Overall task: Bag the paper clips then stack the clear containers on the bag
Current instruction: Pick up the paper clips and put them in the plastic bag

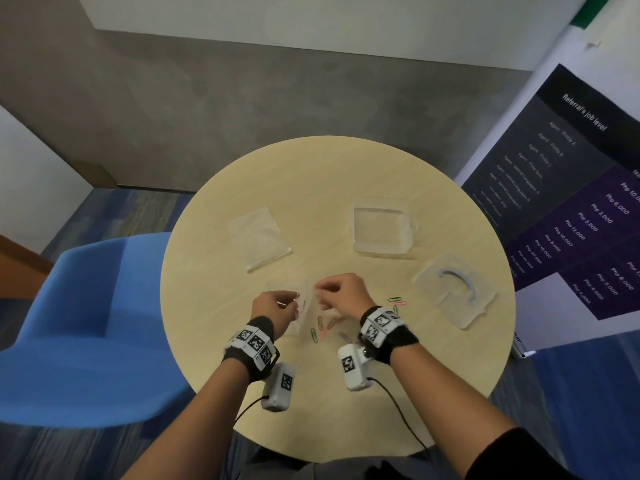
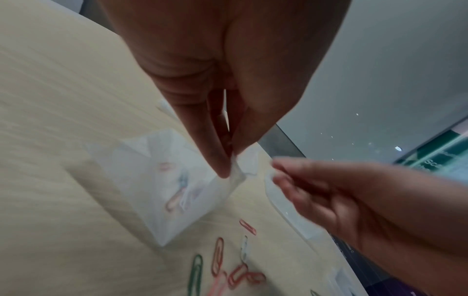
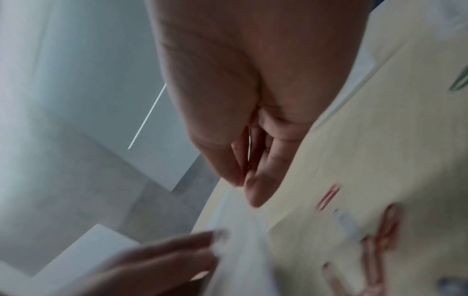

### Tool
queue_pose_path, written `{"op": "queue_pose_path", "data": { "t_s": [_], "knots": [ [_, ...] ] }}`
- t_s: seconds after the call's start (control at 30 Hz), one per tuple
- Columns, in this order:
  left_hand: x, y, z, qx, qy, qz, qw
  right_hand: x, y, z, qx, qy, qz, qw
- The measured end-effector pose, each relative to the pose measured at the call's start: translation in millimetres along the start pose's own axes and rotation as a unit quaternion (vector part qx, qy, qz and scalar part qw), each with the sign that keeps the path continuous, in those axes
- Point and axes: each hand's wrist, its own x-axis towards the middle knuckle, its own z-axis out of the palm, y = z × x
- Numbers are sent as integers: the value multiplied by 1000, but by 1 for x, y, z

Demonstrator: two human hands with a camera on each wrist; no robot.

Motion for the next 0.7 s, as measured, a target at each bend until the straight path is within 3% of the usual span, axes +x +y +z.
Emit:
{"op": "queue_pose_path", "data": {
  "t_s": [0.03,0.1,0.17,0.23,0.43,0.6,0.67,0.7],
  "knots": [
    [1,-2,-4,-3,6,-5,1000,2,10,-13,-19,38,-6,999],
    [2,-5,-13,-18,18,-15,1000,5,41,-42,-157,111,6,981],
    [4,-10,-21,-34,28,-21,999,0,74,-59,-312,98,58,943],
    [6,-13,-26,-44,33,-26,998,-9,99,-56,-390,79,71,915],
    [3,-14,-28,-52,36,-24,998,-41,88,13,-381,55,59,921],
    [-5,-14,-24,-32,27,-16,999,-43,62,56,-356,22,-34,934],
    [-6,-14,-24,-36,22,-19,999,-44,55,66,-374,20,-79,924],
    [-7,-14,-24,-37,21,-20,999,-45,53,69,-415,16,-94,905]
  ]
}}
